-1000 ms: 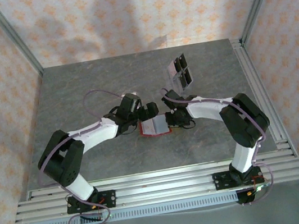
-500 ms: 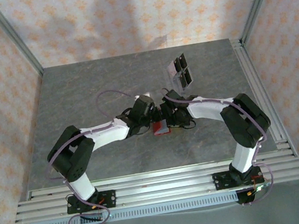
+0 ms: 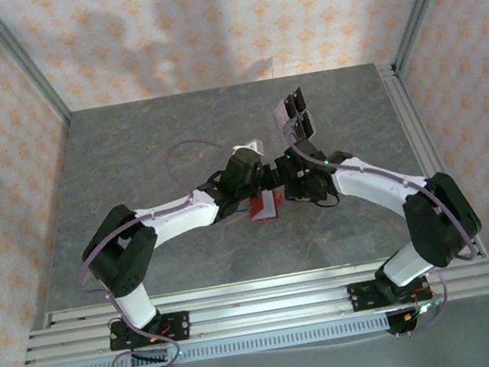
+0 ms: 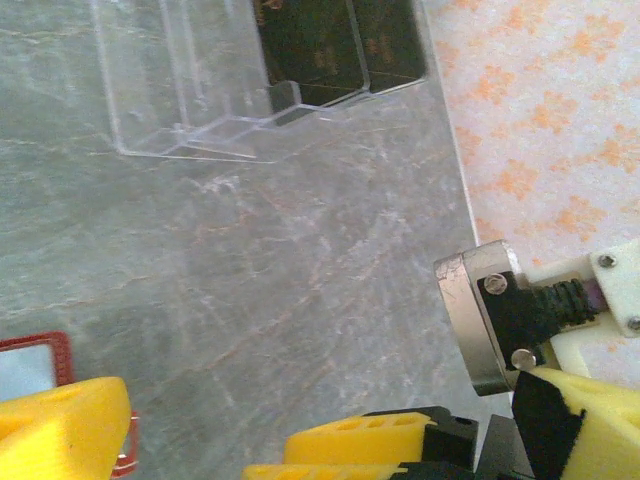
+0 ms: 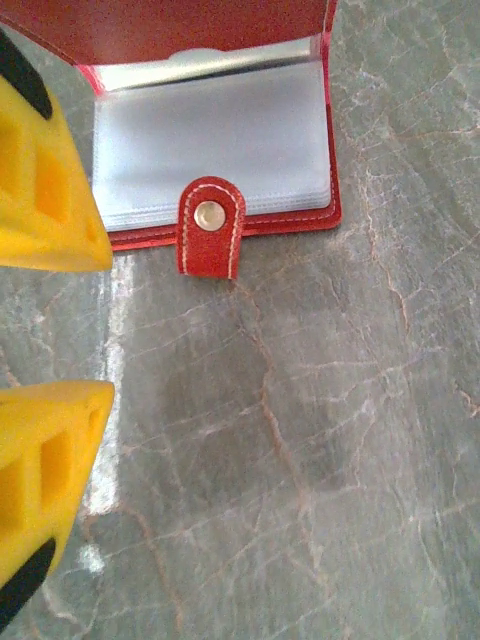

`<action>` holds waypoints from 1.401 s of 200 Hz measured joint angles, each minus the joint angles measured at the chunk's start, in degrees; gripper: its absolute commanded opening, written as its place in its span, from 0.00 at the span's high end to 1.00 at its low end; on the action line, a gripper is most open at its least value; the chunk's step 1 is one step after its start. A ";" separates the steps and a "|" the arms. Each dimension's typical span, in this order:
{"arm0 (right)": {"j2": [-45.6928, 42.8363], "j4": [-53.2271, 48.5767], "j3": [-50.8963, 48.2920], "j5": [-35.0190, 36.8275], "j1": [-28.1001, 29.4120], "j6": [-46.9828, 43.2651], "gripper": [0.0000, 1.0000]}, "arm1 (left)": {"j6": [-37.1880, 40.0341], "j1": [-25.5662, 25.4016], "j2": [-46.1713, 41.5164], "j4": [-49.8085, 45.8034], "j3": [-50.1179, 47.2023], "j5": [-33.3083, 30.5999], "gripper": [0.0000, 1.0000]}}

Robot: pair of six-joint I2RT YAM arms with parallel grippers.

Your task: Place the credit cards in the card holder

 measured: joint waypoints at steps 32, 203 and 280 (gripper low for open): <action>-3.04 2.82 -2.47 -2.54 -0.20 4.04 0.78 | 0.52 -0.46 -0.02 -1.51 1.57 0.35 0.00; 23.63 13.35 25.42 -9.29 18.99 7.96 0.77 | 4.57 24.50 -20.59 -34.36 -8.50 -21.24 0.00; 24.55 4.07 26.23 -3.63 17.38 4.04 0.78 | 4.70 24.13 -20.83 -34.77 -10.40 -18.97 0.00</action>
